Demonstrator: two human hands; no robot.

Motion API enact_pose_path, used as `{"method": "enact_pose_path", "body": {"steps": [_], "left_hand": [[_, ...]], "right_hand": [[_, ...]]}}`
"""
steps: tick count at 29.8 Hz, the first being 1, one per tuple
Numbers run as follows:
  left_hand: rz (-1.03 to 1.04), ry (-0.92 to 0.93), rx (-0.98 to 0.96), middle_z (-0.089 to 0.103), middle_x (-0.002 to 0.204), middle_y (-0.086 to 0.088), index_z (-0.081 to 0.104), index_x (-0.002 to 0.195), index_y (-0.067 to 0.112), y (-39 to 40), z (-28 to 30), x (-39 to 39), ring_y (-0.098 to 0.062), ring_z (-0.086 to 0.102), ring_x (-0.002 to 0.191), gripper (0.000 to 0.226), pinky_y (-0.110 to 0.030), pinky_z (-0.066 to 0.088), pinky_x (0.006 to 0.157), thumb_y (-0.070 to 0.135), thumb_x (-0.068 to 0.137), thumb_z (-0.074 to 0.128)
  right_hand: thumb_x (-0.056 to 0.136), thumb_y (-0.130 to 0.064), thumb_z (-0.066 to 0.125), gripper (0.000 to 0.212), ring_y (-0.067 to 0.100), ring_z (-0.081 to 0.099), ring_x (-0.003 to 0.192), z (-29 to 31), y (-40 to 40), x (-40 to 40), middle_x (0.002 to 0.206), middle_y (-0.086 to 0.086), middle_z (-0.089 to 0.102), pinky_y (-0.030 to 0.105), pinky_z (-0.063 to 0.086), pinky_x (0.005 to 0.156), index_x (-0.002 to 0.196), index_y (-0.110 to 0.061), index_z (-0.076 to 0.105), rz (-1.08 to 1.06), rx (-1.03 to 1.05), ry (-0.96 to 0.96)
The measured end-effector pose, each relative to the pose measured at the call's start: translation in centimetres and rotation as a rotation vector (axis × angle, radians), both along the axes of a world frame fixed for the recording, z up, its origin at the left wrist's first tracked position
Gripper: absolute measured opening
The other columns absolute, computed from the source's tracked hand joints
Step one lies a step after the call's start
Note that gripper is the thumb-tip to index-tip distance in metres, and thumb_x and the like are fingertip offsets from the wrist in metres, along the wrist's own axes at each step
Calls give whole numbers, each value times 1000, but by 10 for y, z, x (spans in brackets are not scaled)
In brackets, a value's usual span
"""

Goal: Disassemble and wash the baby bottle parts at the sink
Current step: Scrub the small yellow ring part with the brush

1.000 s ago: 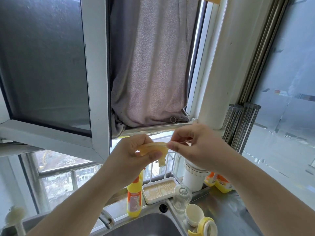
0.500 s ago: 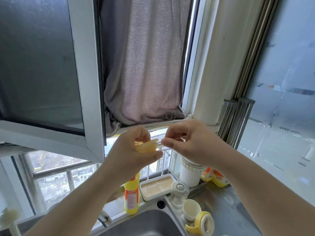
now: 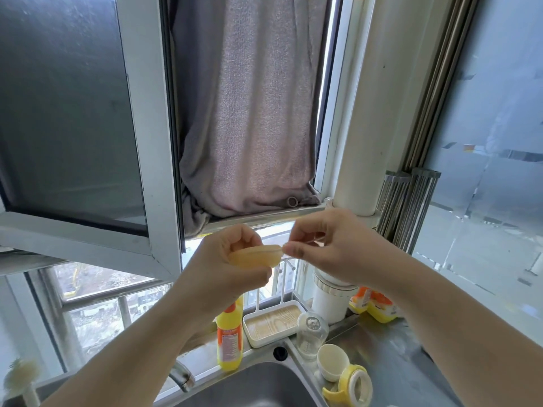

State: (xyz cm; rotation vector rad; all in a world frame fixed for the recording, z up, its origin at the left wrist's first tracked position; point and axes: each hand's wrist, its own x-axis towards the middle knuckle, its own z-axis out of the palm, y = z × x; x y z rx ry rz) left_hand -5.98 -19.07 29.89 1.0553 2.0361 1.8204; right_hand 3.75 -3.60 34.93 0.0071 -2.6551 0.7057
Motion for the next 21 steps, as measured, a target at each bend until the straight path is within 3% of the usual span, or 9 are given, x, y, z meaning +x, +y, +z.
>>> {"method": "enact_pose_path", "body": {"steps": [4,7,10,14,17,21], "left_hand": [[-33,-19,27,61,81,-21,69,75,21,3,0,2,-47,59,76,29,-44,44,69,27,48,72],[-64,-22,36,64,76,-9,71,76,19,0,2,1,-26,59,75,18,-40,45,73,24,60,77],[-64,-24,31,67,87,10,71,73,21,-3,2,1,-9,62,77,13,-30,46,74,10,73,78],[-26,57,-44,66,72,8,67,75,29,3,-4,1,-10,59,68,24,-37,50,67,6,75,75],[-24,41,-61,68,80,-4,67,80,30,0,-4,-5,-26,57,72,22,-51,52,69,11,73,76],[-79,45,-74,63,76,-10,66,80,25,-1,-2,-1,-23,54,71,18,-55,50,70,21,63,71]], "right_hand": [[83,-28,68,12,14,60,68,-1,-2,1,68,-3,65,33,52,71,72,-22,68,34,-43,22],[83,-29,67,12,13,60,68,1,-2,1,69,-2,65,30,52,70,74,-21,68,28,-23,10],[83,-30,67,12,6,59,68,1,6,5,69,-7,64,28,52,74,73,-23,68,-20,-35,10],[83,-30,67,14,5,56,64,-1,-3,0,66,-7,63,21,48,66,71,-26,65,7,34,6],[84,-30,66,13,6,57,67,0,6,1,68,-7,63,29,52,72,73,-23,67,-25,-1,-7],[83,-30,67,13,13,60,70,-2,0,1,70,-4,65,34,54,74,71,-27,66,24,-21,0]]}}
